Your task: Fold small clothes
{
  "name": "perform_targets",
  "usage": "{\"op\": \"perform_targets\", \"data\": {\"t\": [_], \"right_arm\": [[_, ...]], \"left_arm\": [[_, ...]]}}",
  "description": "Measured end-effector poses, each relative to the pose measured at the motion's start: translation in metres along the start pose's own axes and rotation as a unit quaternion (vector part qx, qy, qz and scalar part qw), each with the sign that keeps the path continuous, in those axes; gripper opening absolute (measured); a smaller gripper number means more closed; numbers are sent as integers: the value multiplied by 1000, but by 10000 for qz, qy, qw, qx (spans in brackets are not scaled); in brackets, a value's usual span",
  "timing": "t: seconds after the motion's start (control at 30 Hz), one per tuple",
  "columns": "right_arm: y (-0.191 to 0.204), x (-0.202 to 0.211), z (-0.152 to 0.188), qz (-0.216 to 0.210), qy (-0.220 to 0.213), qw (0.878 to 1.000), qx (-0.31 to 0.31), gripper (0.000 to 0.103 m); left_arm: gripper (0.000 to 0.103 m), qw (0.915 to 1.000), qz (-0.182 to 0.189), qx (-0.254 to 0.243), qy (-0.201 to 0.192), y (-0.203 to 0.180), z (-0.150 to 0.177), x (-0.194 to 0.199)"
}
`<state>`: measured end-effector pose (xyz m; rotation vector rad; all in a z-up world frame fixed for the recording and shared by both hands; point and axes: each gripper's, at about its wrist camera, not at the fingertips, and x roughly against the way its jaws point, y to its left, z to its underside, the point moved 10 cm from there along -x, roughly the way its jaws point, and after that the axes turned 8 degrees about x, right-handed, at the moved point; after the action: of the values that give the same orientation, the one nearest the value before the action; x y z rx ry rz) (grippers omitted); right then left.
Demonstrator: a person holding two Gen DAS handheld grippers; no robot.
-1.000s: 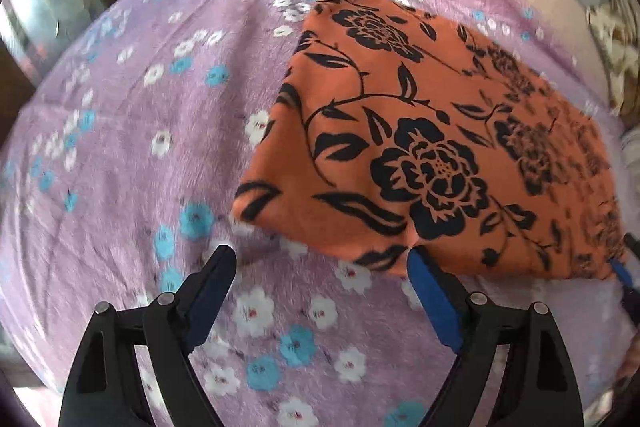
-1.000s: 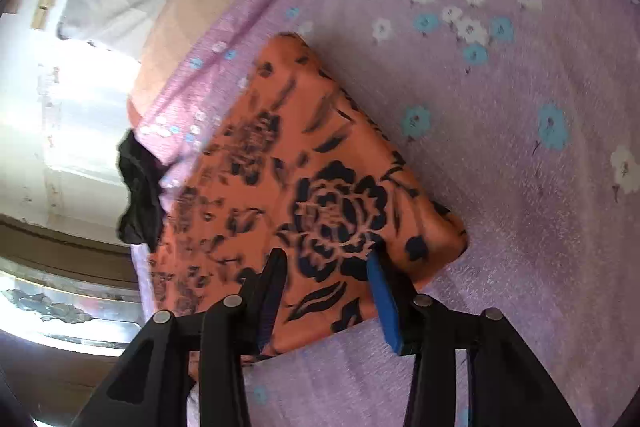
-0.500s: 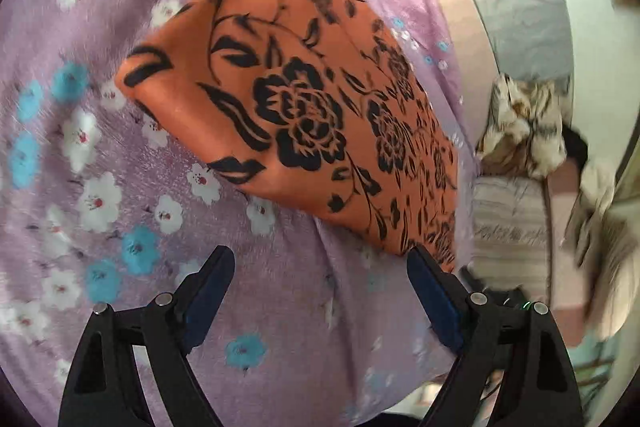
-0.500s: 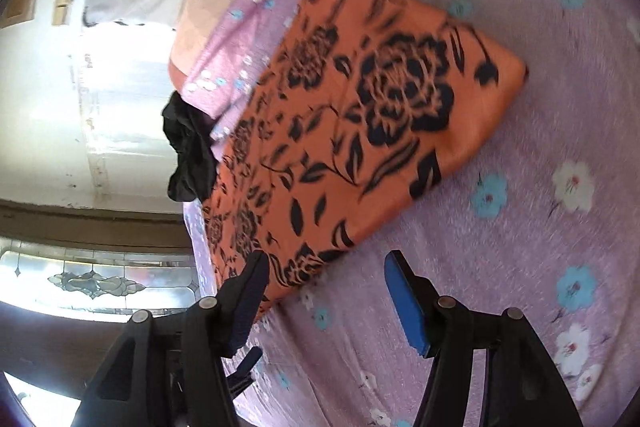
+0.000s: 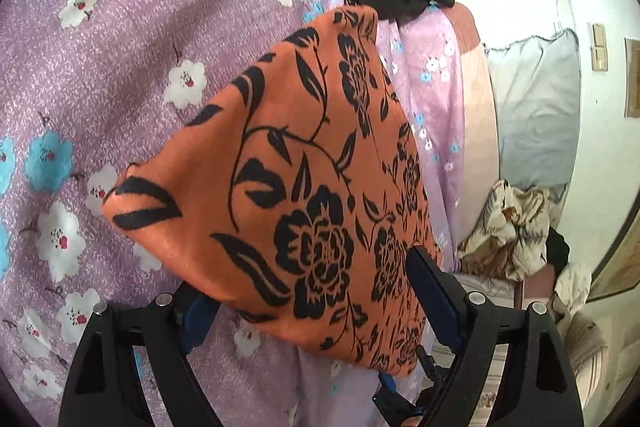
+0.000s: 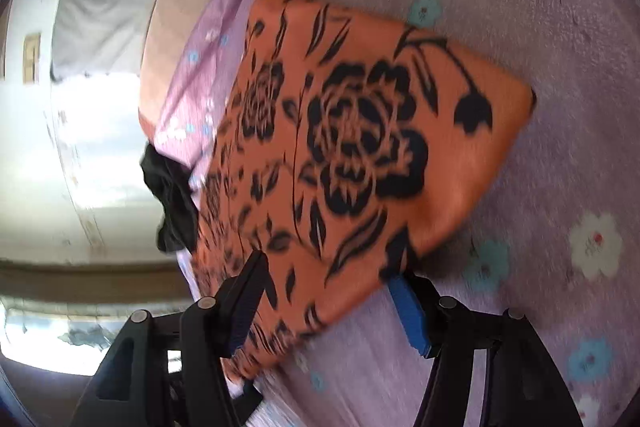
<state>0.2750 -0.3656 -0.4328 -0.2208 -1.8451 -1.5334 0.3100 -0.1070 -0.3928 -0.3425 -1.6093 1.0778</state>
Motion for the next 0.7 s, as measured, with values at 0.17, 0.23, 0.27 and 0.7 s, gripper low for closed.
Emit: {"op": "perform_targets", "data": {"t": [0.17, 0.23, 0.27, 0.7], "right_arm": [[1, -7, -22, -244, -346, 9985, -340, 66], [1, -6, -29, -267, -432, 9981, -355, 66], [2, -7, -31, -278, -466, 9979, -347, 66], [65, 31, -26, 542, -1221, 9784, 1579, 12]], "left_arm": [[81, 9989, -262, -237, -313, -5, -7, -11], [68, 9972, -452, -414, -434, -7, -8, -14], [52, 9956, -617, -499, -507, -6, -9, -15], [11, 9803, -910, -1311, -1166, -19, -9, 20]]}}
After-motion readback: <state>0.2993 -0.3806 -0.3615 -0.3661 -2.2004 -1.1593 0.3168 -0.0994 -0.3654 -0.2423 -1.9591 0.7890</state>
